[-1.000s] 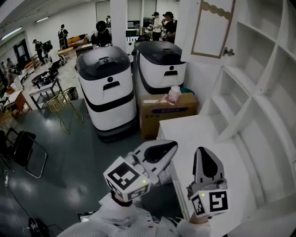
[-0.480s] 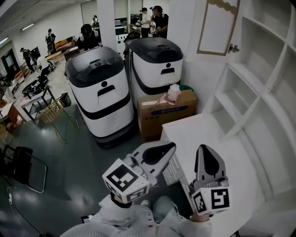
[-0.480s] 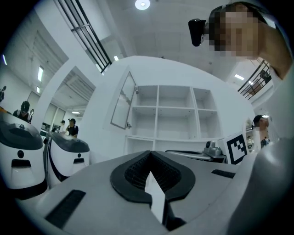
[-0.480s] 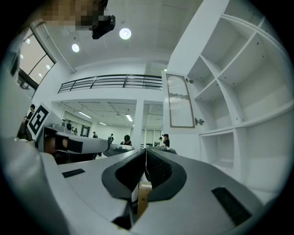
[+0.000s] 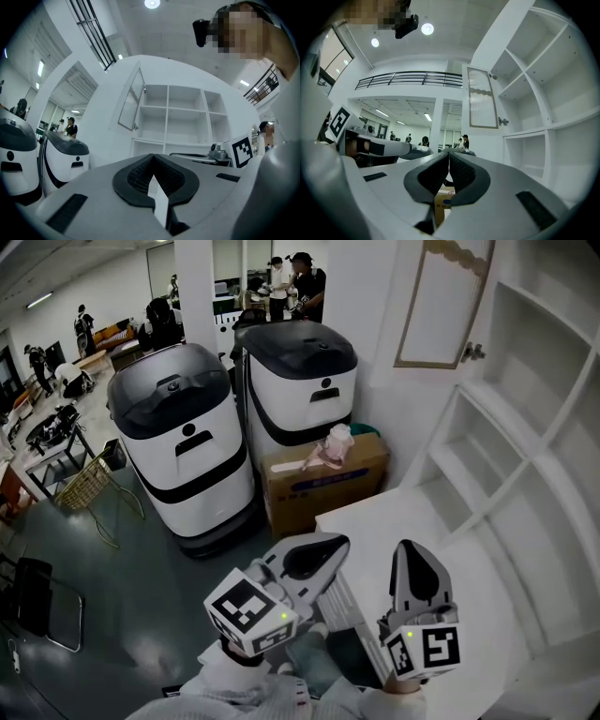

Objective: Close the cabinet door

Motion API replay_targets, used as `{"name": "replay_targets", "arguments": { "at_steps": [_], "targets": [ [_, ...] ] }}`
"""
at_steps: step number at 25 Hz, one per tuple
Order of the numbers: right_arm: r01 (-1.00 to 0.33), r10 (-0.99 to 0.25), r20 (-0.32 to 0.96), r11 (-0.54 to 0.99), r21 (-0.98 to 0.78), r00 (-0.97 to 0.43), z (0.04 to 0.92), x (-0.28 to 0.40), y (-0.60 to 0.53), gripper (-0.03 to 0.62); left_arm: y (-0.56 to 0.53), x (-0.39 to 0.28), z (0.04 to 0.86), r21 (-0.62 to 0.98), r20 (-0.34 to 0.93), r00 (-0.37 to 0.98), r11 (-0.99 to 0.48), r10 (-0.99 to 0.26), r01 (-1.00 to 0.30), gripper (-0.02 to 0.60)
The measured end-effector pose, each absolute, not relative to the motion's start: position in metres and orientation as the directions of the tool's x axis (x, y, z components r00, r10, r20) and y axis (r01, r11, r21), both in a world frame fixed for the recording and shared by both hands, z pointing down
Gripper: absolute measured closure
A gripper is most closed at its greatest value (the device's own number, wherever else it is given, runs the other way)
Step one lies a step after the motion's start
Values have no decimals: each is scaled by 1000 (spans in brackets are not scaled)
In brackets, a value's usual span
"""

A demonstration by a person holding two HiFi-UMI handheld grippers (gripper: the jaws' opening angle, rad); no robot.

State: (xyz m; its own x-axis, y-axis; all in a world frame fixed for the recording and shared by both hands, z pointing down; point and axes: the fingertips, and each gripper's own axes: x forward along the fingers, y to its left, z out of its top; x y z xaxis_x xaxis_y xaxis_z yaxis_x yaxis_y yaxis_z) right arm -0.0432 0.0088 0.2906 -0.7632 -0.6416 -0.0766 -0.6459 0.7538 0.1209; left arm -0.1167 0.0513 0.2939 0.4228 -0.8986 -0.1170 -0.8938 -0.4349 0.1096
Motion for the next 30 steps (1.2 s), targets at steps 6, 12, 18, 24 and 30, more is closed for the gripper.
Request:
{"name": "replay_targets", "arguments": {
  "at_steps": [6, 12, 18, 24, 30],
  "targets": [
    [-667, -660, -97, 733, 135, -745, 279, -59, -54, 580, -16, -128, 283, 88, -131, 464, -476, -876, -875, 572],
    [-674, -666, -110, 721, 158, -738, 260, -75, -107, 580, -73, -141, 261, 65, -141, 480, -492, -866, -868, 572],
    [-668, -660, -109, 725, 168, -743, 255, -86, -143, 580, -112, -149, 252, 58, -152, 483, -496, -862, -866, 572],
    [-682, -676, -101, 710, 174, -730, 256, -86, -168, 580, -141, -150, 252, 64, -156, 507, -521, -848, -851, 572],
    [-711, -708, -94, 681, 173, -700, 256, -87, -185, 580, -164, -152, 249, 62, -155, 549, -563, -821, -824, 572]
  ]
}}
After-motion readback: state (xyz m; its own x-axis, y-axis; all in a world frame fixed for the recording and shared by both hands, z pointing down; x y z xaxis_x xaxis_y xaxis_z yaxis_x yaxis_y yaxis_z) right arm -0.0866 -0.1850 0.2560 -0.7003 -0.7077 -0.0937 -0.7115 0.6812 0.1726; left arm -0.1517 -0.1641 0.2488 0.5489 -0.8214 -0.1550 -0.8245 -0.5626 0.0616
